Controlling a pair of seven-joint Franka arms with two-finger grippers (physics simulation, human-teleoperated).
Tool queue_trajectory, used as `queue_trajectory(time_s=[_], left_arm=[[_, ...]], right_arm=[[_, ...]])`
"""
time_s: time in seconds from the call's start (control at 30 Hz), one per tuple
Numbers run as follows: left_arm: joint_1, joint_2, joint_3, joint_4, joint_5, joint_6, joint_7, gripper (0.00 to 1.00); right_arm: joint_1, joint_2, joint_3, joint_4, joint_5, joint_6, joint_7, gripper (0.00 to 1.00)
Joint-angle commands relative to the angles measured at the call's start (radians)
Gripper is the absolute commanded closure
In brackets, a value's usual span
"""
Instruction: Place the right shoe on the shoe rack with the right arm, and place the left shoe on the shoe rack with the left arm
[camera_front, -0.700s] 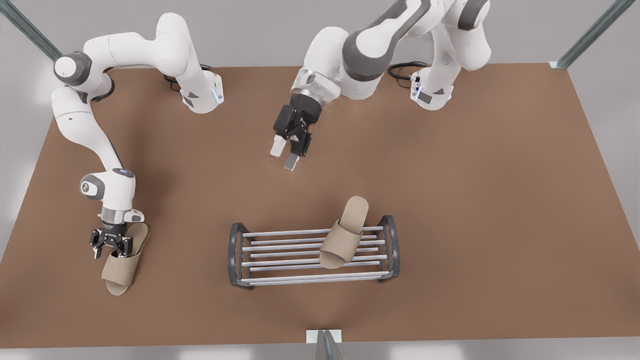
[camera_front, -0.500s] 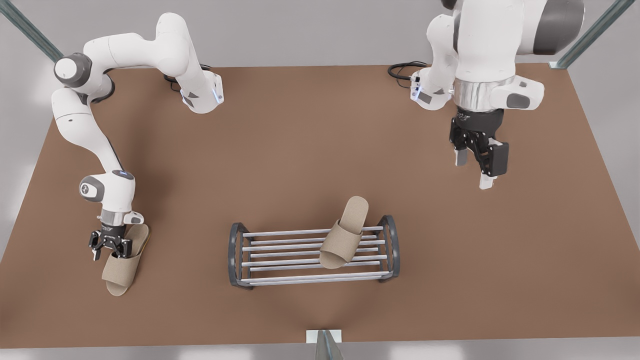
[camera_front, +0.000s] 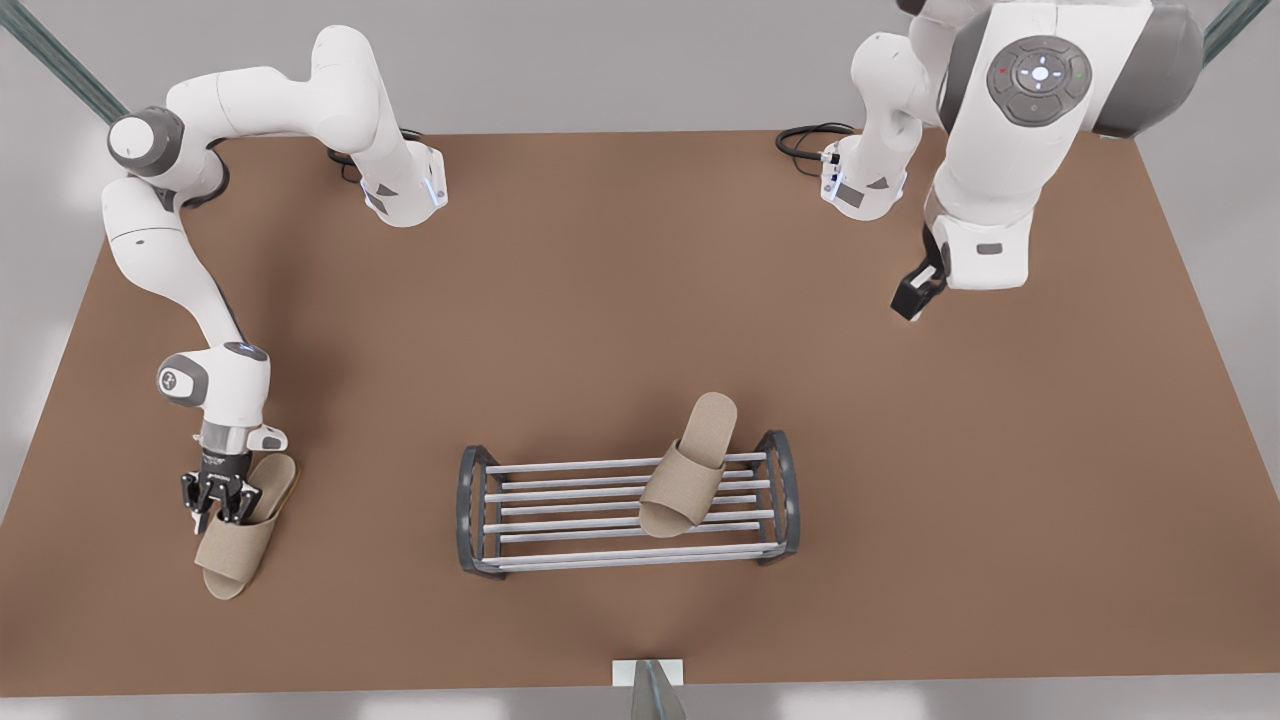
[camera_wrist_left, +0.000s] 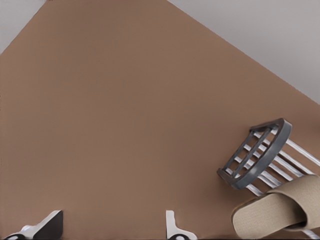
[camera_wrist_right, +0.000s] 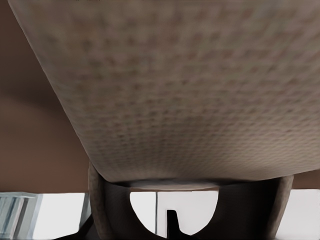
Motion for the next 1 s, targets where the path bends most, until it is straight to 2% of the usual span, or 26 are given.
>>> queue_trajectory(time_s=[0.0,0.07,0.17,0.3,0.47,0.6,0.67,0.73,0.83,0.9,0.97], left_arm=[[0.027,-0.009,-0.023,-0.035,-0.001,0.029,0.853,0.00],[0.029,-0.009,-0.023,-0.035,-0.001,0.024,0.853,0.00],[0.029,-0.014,-0.022,-0.035,-0.001,0.019,0.853,0.00],[0.030,-0.027,-0.022,-0.050,0.000,0.027,0.853,0.00],[0.049,-0.029,-0.023,-0.052,-0.001,0.029,0.854,0.00],[0.078,-0.027,-0.033,-0.064,-0.003,0.053,0.903,0.00],[0.164,-0.027,-0.105,-0.069,-0.001,0.053,0.923,0.00],[0.326,-0.026,-0.240,-0.069,-0.001,0.058,1.003,0.00],[0.325,-0.011,-0.241,-0.069,0.004,0.082,1.003,0.00],[0.329,-0.075,-0.241,-0.196,0.004,0.165,1.003,0.00],[0.331,-0.075,-0.241,-0.196,0.004,0.164,1.003,0.00]], right_arm=[[0.004,-0.003,0.010,0.000,0.002,-0.002,-0.114,0.42],[0.002,-0.003,0.012,0.000,0.002,-0.002,-0.142,0.49],[-0.004,-0.003,0.039,-0.003,0.004,0.000,-0.192,0.64],[-0.008,-0.006,0.059,-0.006,0.005,-0.002,-0.234,0.76],[0.019,-0.064,0.078,-0.016,0.062,0.015,-0.228,0.79],[0.150,-0.236,0.099,-0.023,0.393,0.034,-0.231,0.79],[0.223,-0.343,0.113,-0.025,0.629,0.024,-0.232,0.79],[0.311,-0.456,0.127,-0.022,0.832,-0.015,-0.232,0.79],[0.399,-0.636,0.128,-0.023,1.122,-0.017,-0.234,0.79],[0.478,-0.737,0.128,-0.022,1.295,-0.052,-0.229,0.79],[0.570,-0.800,0.130,0.001,1.427,-0.115,-0.223,0.79]])
